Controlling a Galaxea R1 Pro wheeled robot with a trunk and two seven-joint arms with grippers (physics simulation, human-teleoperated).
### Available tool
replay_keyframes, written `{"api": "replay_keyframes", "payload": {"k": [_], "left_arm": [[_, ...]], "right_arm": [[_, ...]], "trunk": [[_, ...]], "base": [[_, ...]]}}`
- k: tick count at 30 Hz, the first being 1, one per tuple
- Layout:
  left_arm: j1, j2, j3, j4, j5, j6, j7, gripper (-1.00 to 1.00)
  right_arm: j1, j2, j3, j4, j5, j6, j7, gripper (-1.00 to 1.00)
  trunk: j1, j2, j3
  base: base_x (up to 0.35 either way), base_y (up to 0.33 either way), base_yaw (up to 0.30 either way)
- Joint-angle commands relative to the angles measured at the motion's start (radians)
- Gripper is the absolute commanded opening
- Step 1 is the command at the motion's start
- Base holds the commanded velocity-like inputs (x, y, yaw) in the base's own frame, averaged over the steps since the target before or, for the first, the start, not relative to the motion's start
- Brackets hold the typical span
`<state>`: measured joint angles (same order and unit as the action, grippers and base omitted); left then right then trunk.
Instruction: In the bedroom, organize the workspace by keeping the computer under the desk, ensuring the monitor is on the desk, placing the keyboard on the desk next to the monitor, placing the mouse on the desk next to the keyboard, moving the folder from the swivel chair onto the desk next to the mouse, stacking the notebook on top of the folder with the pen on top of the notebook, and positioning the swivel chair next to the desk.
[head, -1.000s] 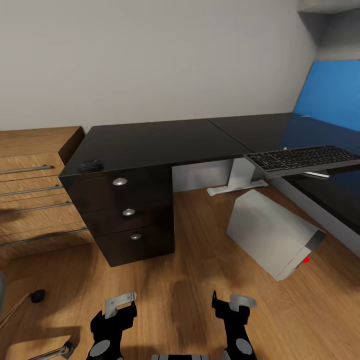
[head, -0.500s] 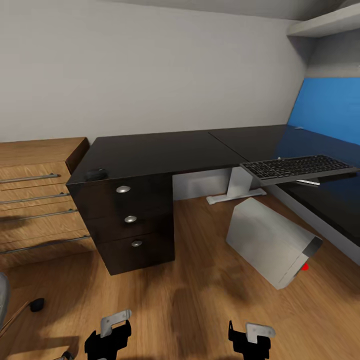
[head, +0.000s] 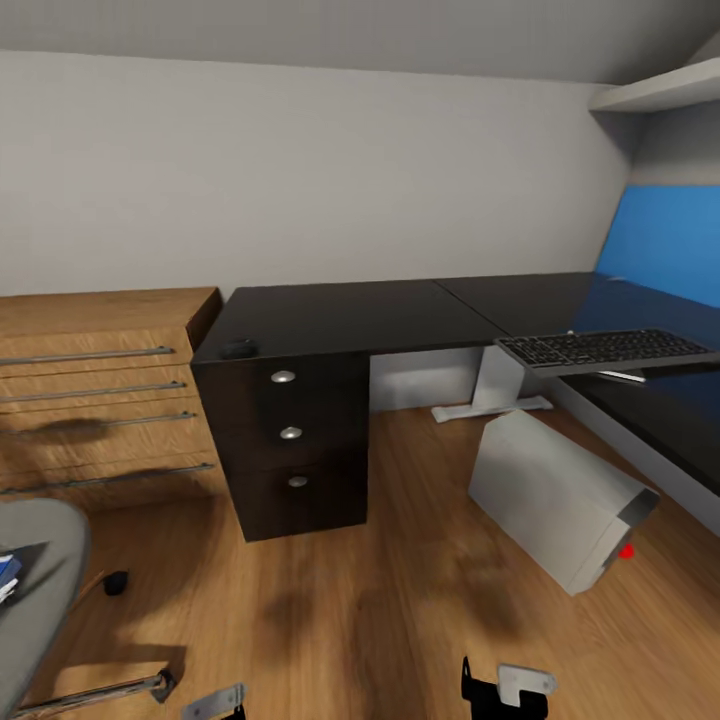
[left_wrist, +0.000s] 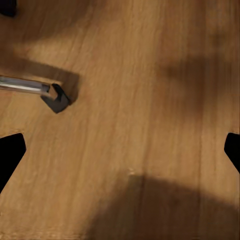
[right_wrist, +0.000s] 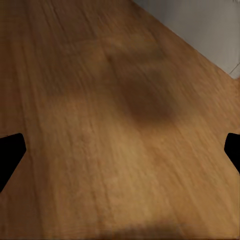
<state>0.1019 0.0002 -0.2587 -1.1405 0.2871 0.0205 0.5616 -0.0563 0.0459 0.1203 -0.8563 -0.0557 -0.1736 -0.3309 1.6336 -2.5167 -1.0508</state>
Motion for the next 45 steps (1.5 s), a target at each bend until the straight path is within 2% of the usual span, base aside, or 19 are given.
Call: {"api": "replay_keyframes", "payload": {"k": [1,8,13,21,23,33,36,45], "left_arm": [[0.000,0.001,-0.004,-0.001,0.005,0.002,0.005,1.00],[0.001,0.000,-0.013,0.004,0.004,0.000,0.006,1.00],[0.001,0.000,-0.014,0.008,0.004,0.000,0.007,1.00],[0.001,-0.002,-0.020,0.061,0.005,0.000,0.007,1.00],[0.001,-0.003,-0.022,0.076,0.004,-0.001,0.007,1.00],[0.001,-0.005,-0.023,0.101,0.004,0.002,0.006,1.00],[0.001,-0.022,-0.021,0.113,0.004,0.003,0.005,1.00],[0.001,-0.032,-0.021,0.146,0.004,0.004,0.004,1.00]], "right_arm": [[-0.001,-0.001,0.003,0.002,-0.006,-0.006,-0.006,1.00],[0.000,0.000,-0.002,0.041,-0.006,-0.012,-0.008,1.00],[-0.001,0.001,-0.026,0.090,-0.007,-0.033,-0.007,1.00],[-0.001,0.002,-0.040,0.108,-0.006,-0.063,-0.007,1.00],[-0.001,0.002,-0.041,0.111,-0.005,-0.101,-0.007,1.00],[-0.002,0.001,-0.035,0.113,-0.002,-0.141,-0.001,1.00],[-0.002,0.002,-0.033,0.134,-0.001,-0.155,-0.001,1.00],[-0.002,0.002,-0.031,0.171,0.002,-0.162,0.000,1.00]], "trunk": [[-0.001,0.000,0.003],[-0.004,0.002,0.026],[-0.007,0.003,0.040],[-0.010,0.005,0.062],[-0.011,0.005,0.067],[-0.016,0.007,0.104],[-0.017,0.008,0.115],[-0.021,0.010,0.150]], "base": [[-0.323,-0.109,0.265],[-0.309,-0.182,0.252],[-0.259,-0.222,0.205],[-0.053,-0.047,0.178],[-0.005,-0.004,0.147],[-0.001,-0.001,0.031],[0.000,0.000,0.002],[0.000,0.000,0.000]]}}
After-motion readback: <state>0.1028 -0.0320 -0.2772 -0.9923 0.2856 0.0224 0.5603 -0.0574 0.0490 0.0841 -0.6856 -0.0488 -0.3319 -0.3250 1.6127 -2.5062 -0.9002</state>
